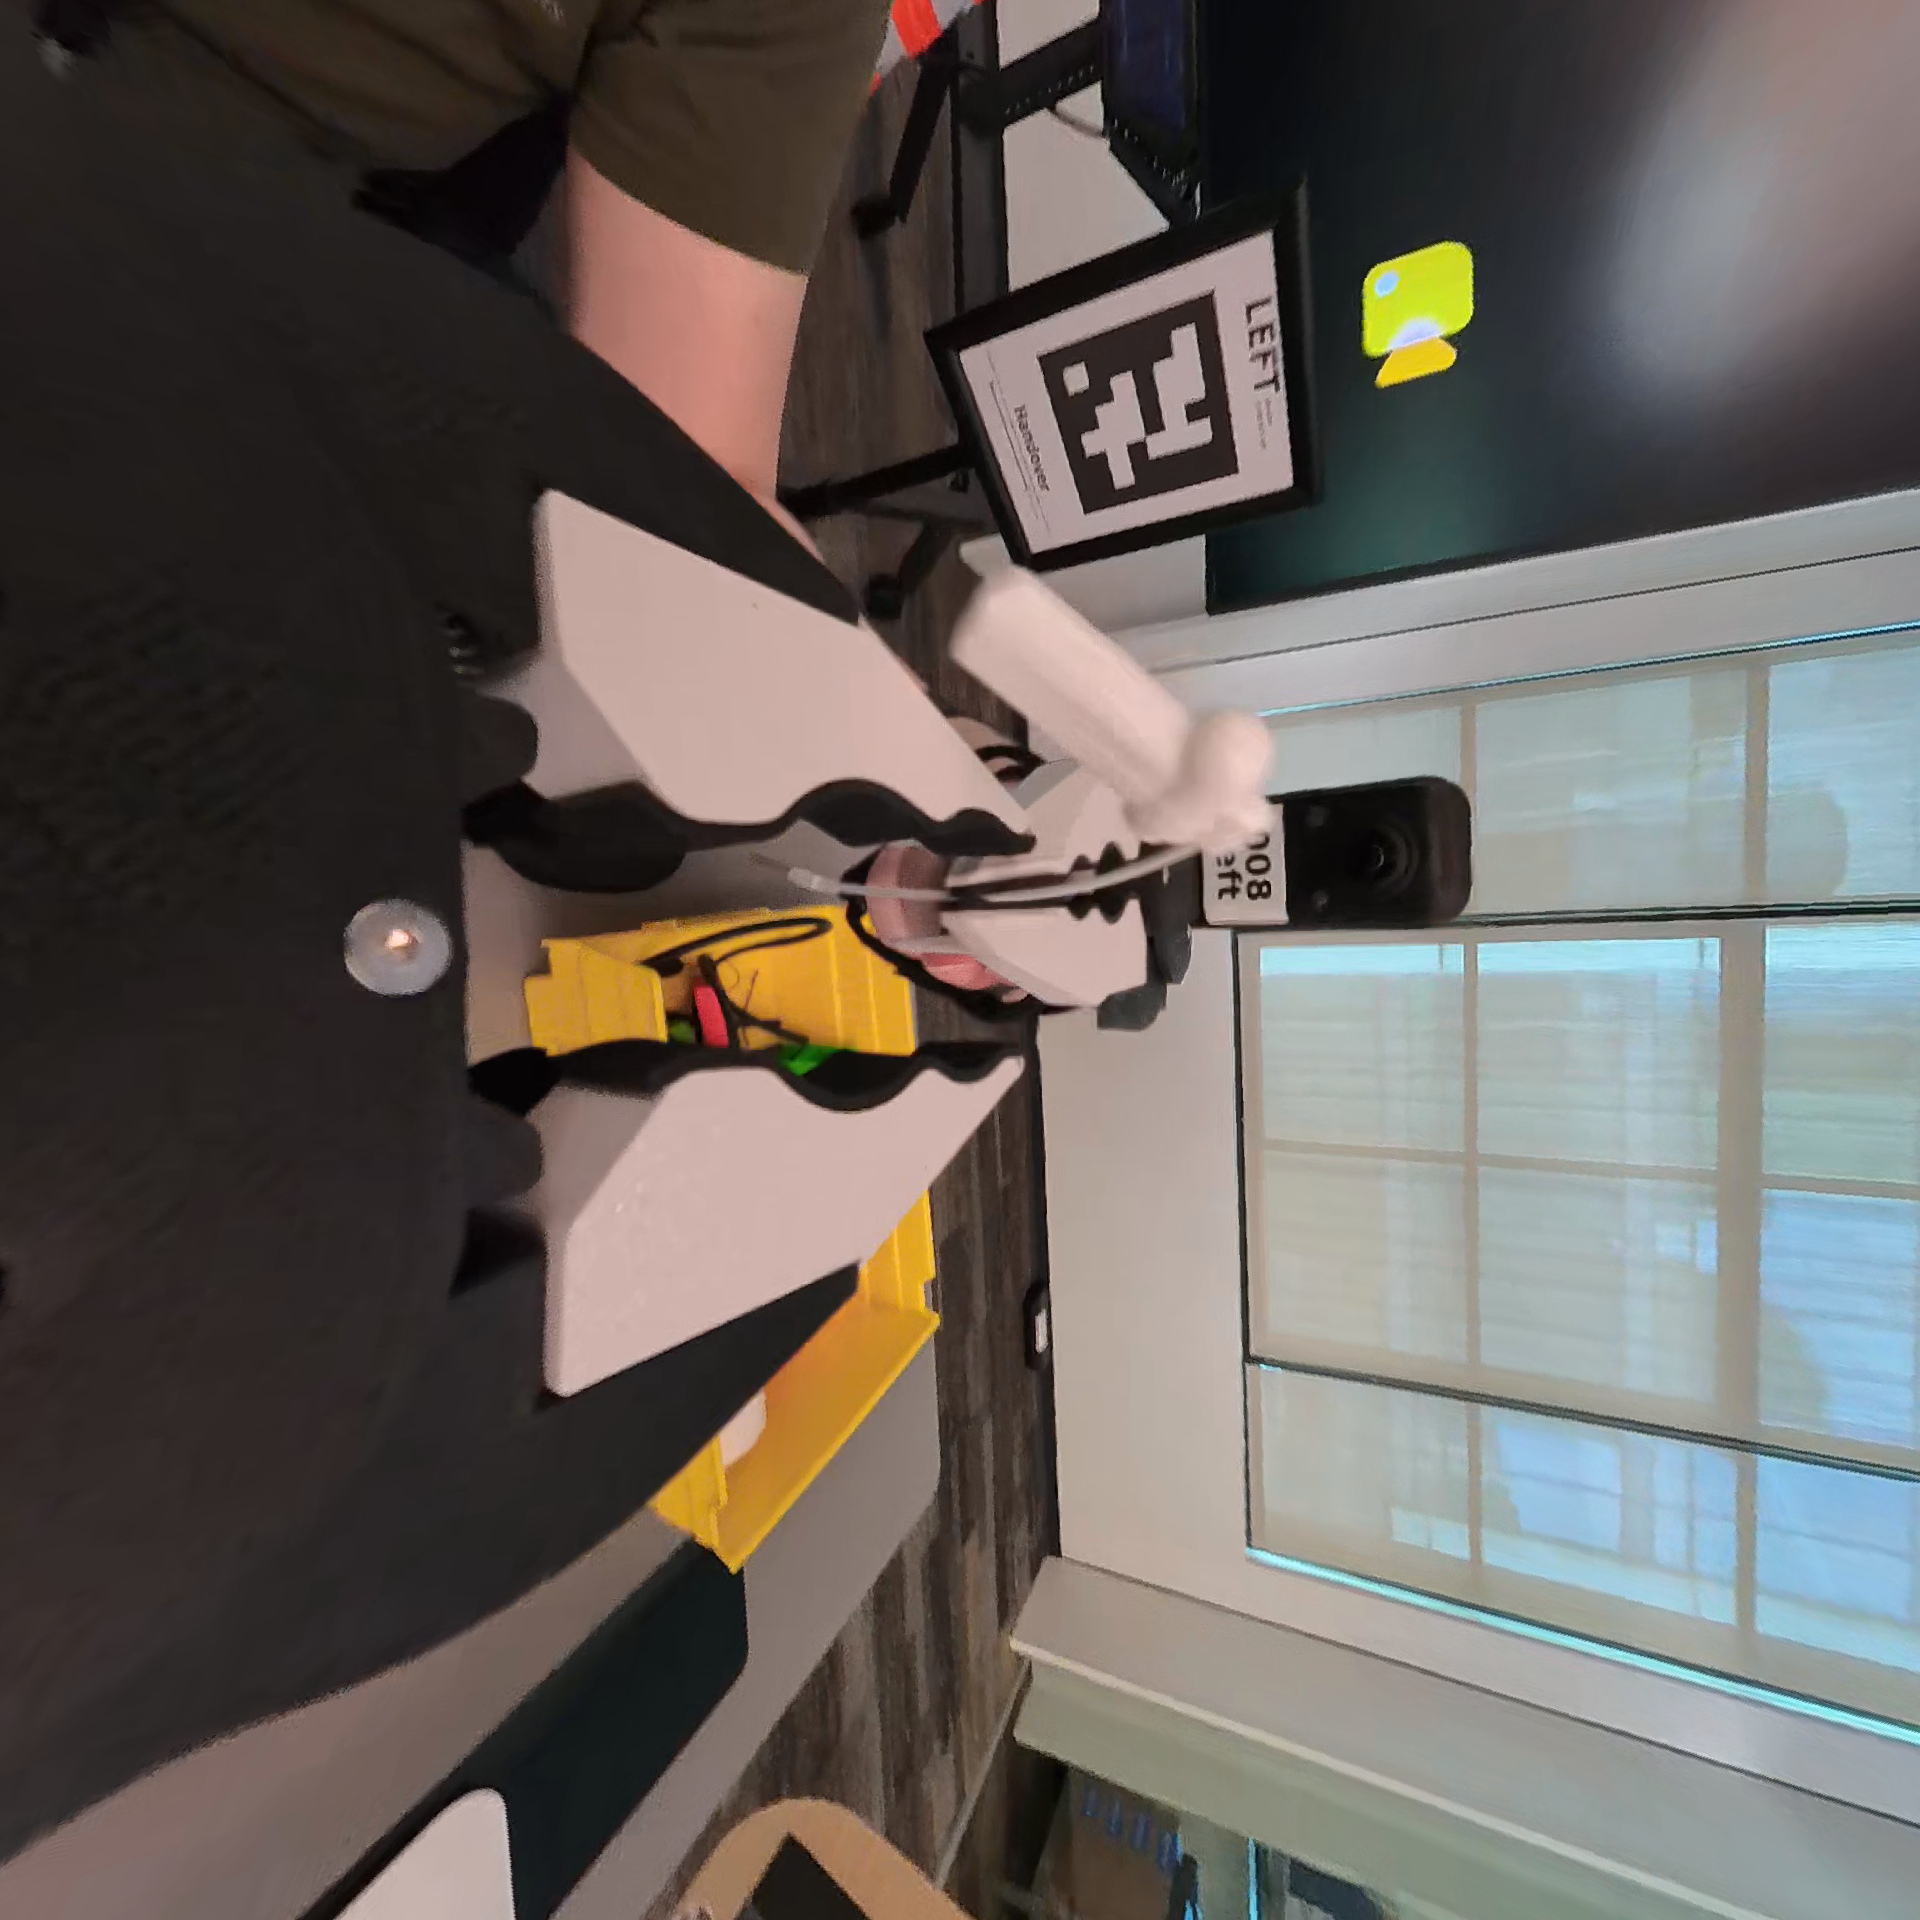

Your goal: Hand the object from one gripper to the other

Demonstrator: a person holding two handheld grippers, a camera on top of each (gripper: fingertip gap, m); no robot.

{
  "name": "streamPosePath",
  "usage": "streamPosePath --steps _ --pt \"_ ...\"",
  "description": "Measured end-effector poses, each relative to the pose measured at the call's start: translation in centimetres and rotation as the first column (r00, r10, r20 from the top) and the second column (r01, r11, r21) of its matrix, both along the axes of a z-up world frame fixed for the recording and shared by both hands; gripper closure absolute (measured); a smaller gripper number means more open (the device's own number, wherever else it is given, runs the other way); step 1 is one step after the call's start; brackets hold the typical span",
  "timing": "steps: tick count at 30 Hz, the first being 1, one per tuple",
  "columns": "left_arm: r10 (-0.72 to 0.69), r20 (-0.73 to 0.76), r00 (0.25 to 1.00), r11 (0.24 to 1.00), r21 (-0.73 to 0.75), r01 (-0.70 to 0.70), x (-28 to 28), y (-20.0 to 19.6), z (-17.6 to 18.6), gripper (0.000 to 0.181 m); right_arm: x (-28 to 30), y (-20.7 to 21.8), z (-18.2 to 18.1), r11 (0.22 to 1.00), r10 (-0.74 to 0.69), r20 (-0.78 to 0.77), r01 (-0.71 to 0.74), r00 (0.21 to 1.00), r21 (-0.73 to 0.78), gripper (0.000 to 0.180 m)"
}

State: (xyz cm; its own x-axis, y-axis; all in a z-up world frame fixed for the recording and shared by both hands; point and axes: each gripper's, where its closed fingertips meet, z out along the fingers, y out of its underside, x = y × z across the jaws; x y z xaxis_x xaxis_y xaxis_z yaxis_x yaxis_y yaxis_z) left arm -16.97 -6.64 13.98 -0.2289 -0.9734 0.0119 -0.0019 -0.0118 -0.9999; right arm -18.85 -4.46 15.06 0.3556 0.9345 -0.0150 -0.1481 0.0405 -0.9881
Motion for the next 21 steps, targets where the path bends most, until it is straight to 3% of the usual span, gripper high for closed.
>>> streamPosePath --steps 5,10,16,21 --pt "0.074 0.098 0.992 0.992 -0.108 -0.063 -1.1 2.0 1.9 0.181 1.0 0.5 0.0 0.999 -0.007 -0.025 0.007 1.000 0.032 0.138" --pt "0.153 0.202 0.967 0.977 -0.181 -0.117 -2.9 4.1 3.6 0.181 -0.5 1.0 -2.1 0.994 0.060 0.019 -0.058 0.998 -0.094 0.148" --pt "0.160 0.213 0.964 0.976 -0.183 -0.122 -3.2 4.2 3.8 0.181 -3.3 1.6 -3.6 0.975 0.081 -0.016 -0.082 0.997 -0.206 0.154" --pt "0.153 0.204 0.967 0.977 -0.175 -0.118 -2.8 3.9 3.7 0.181 -3.8 1.7 -3.6 0.970 0.080 -0.054 -0.090 0.995 -0.225 0.173"
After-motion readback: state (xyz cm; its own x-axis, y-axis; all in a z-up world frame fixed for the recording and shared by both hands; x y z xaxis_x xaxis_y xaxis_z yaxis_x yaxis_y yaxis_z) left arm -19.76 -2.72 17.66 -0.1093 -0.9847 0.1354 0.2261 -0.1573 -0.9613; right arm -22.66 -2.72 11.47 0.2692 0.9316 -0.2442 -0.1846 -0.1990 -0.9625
